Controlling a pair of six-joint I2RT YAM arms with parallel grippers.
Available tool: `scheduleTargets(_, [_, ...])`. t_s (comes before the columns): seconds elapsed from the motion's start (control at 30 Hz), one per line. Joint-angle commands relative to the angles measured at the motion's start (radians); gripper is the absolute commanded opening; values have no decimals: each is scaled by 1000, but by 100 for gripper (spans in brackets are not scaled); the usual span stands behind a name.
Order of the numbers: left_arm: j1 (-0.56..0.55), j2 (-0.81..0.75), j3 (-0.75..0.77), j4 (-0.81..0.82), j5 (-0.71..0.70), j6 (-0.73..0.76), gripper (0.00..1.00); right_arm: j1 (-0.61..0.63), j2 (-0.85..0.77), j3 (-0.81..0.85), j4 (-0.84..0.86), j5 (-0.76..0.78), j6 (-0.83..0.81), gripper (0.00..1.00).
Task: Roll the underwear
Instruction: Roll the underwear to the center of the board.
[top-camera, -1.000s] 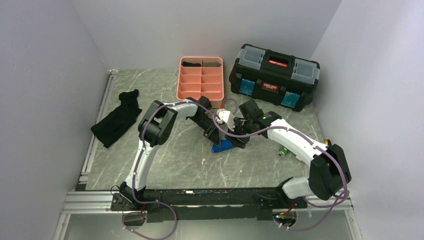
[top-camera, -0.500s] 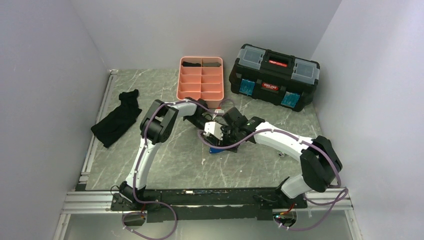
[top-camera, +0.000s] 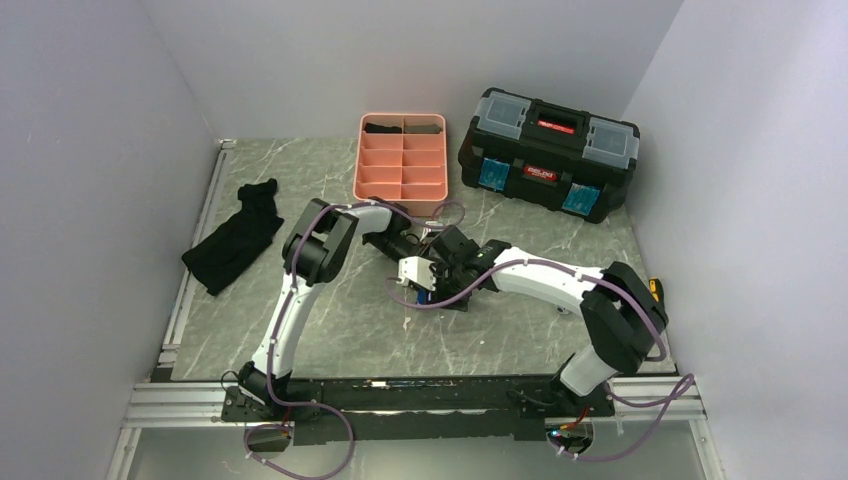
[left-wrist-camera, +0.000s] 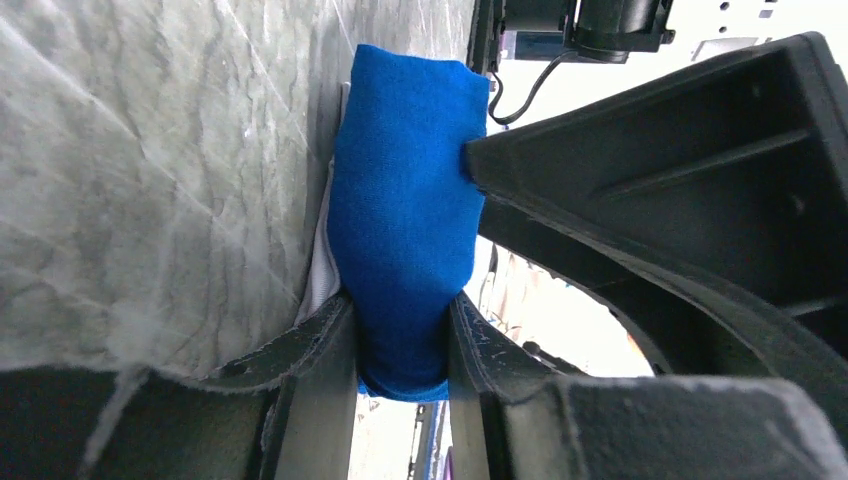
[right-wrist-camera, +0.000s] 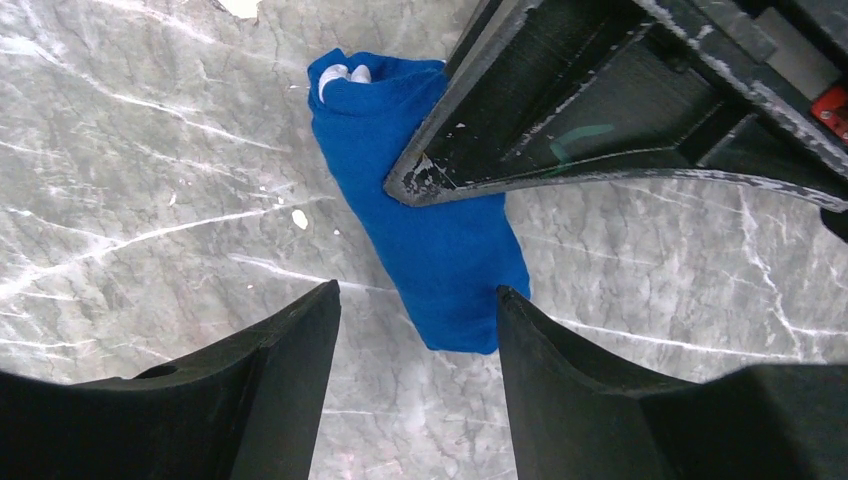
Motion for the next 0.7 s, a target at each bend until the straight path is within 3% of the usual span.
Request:
scheduleTargets(0.0, [-1, 85, -25, 8, -260, 68, 0, 7, 36, 32, 38, 25, -27, 61])
scheduleTargets(0.67, [8, 153, 4, -93, -164, 117, 0, 31, 135, 61, 55, 9, -39, 61])
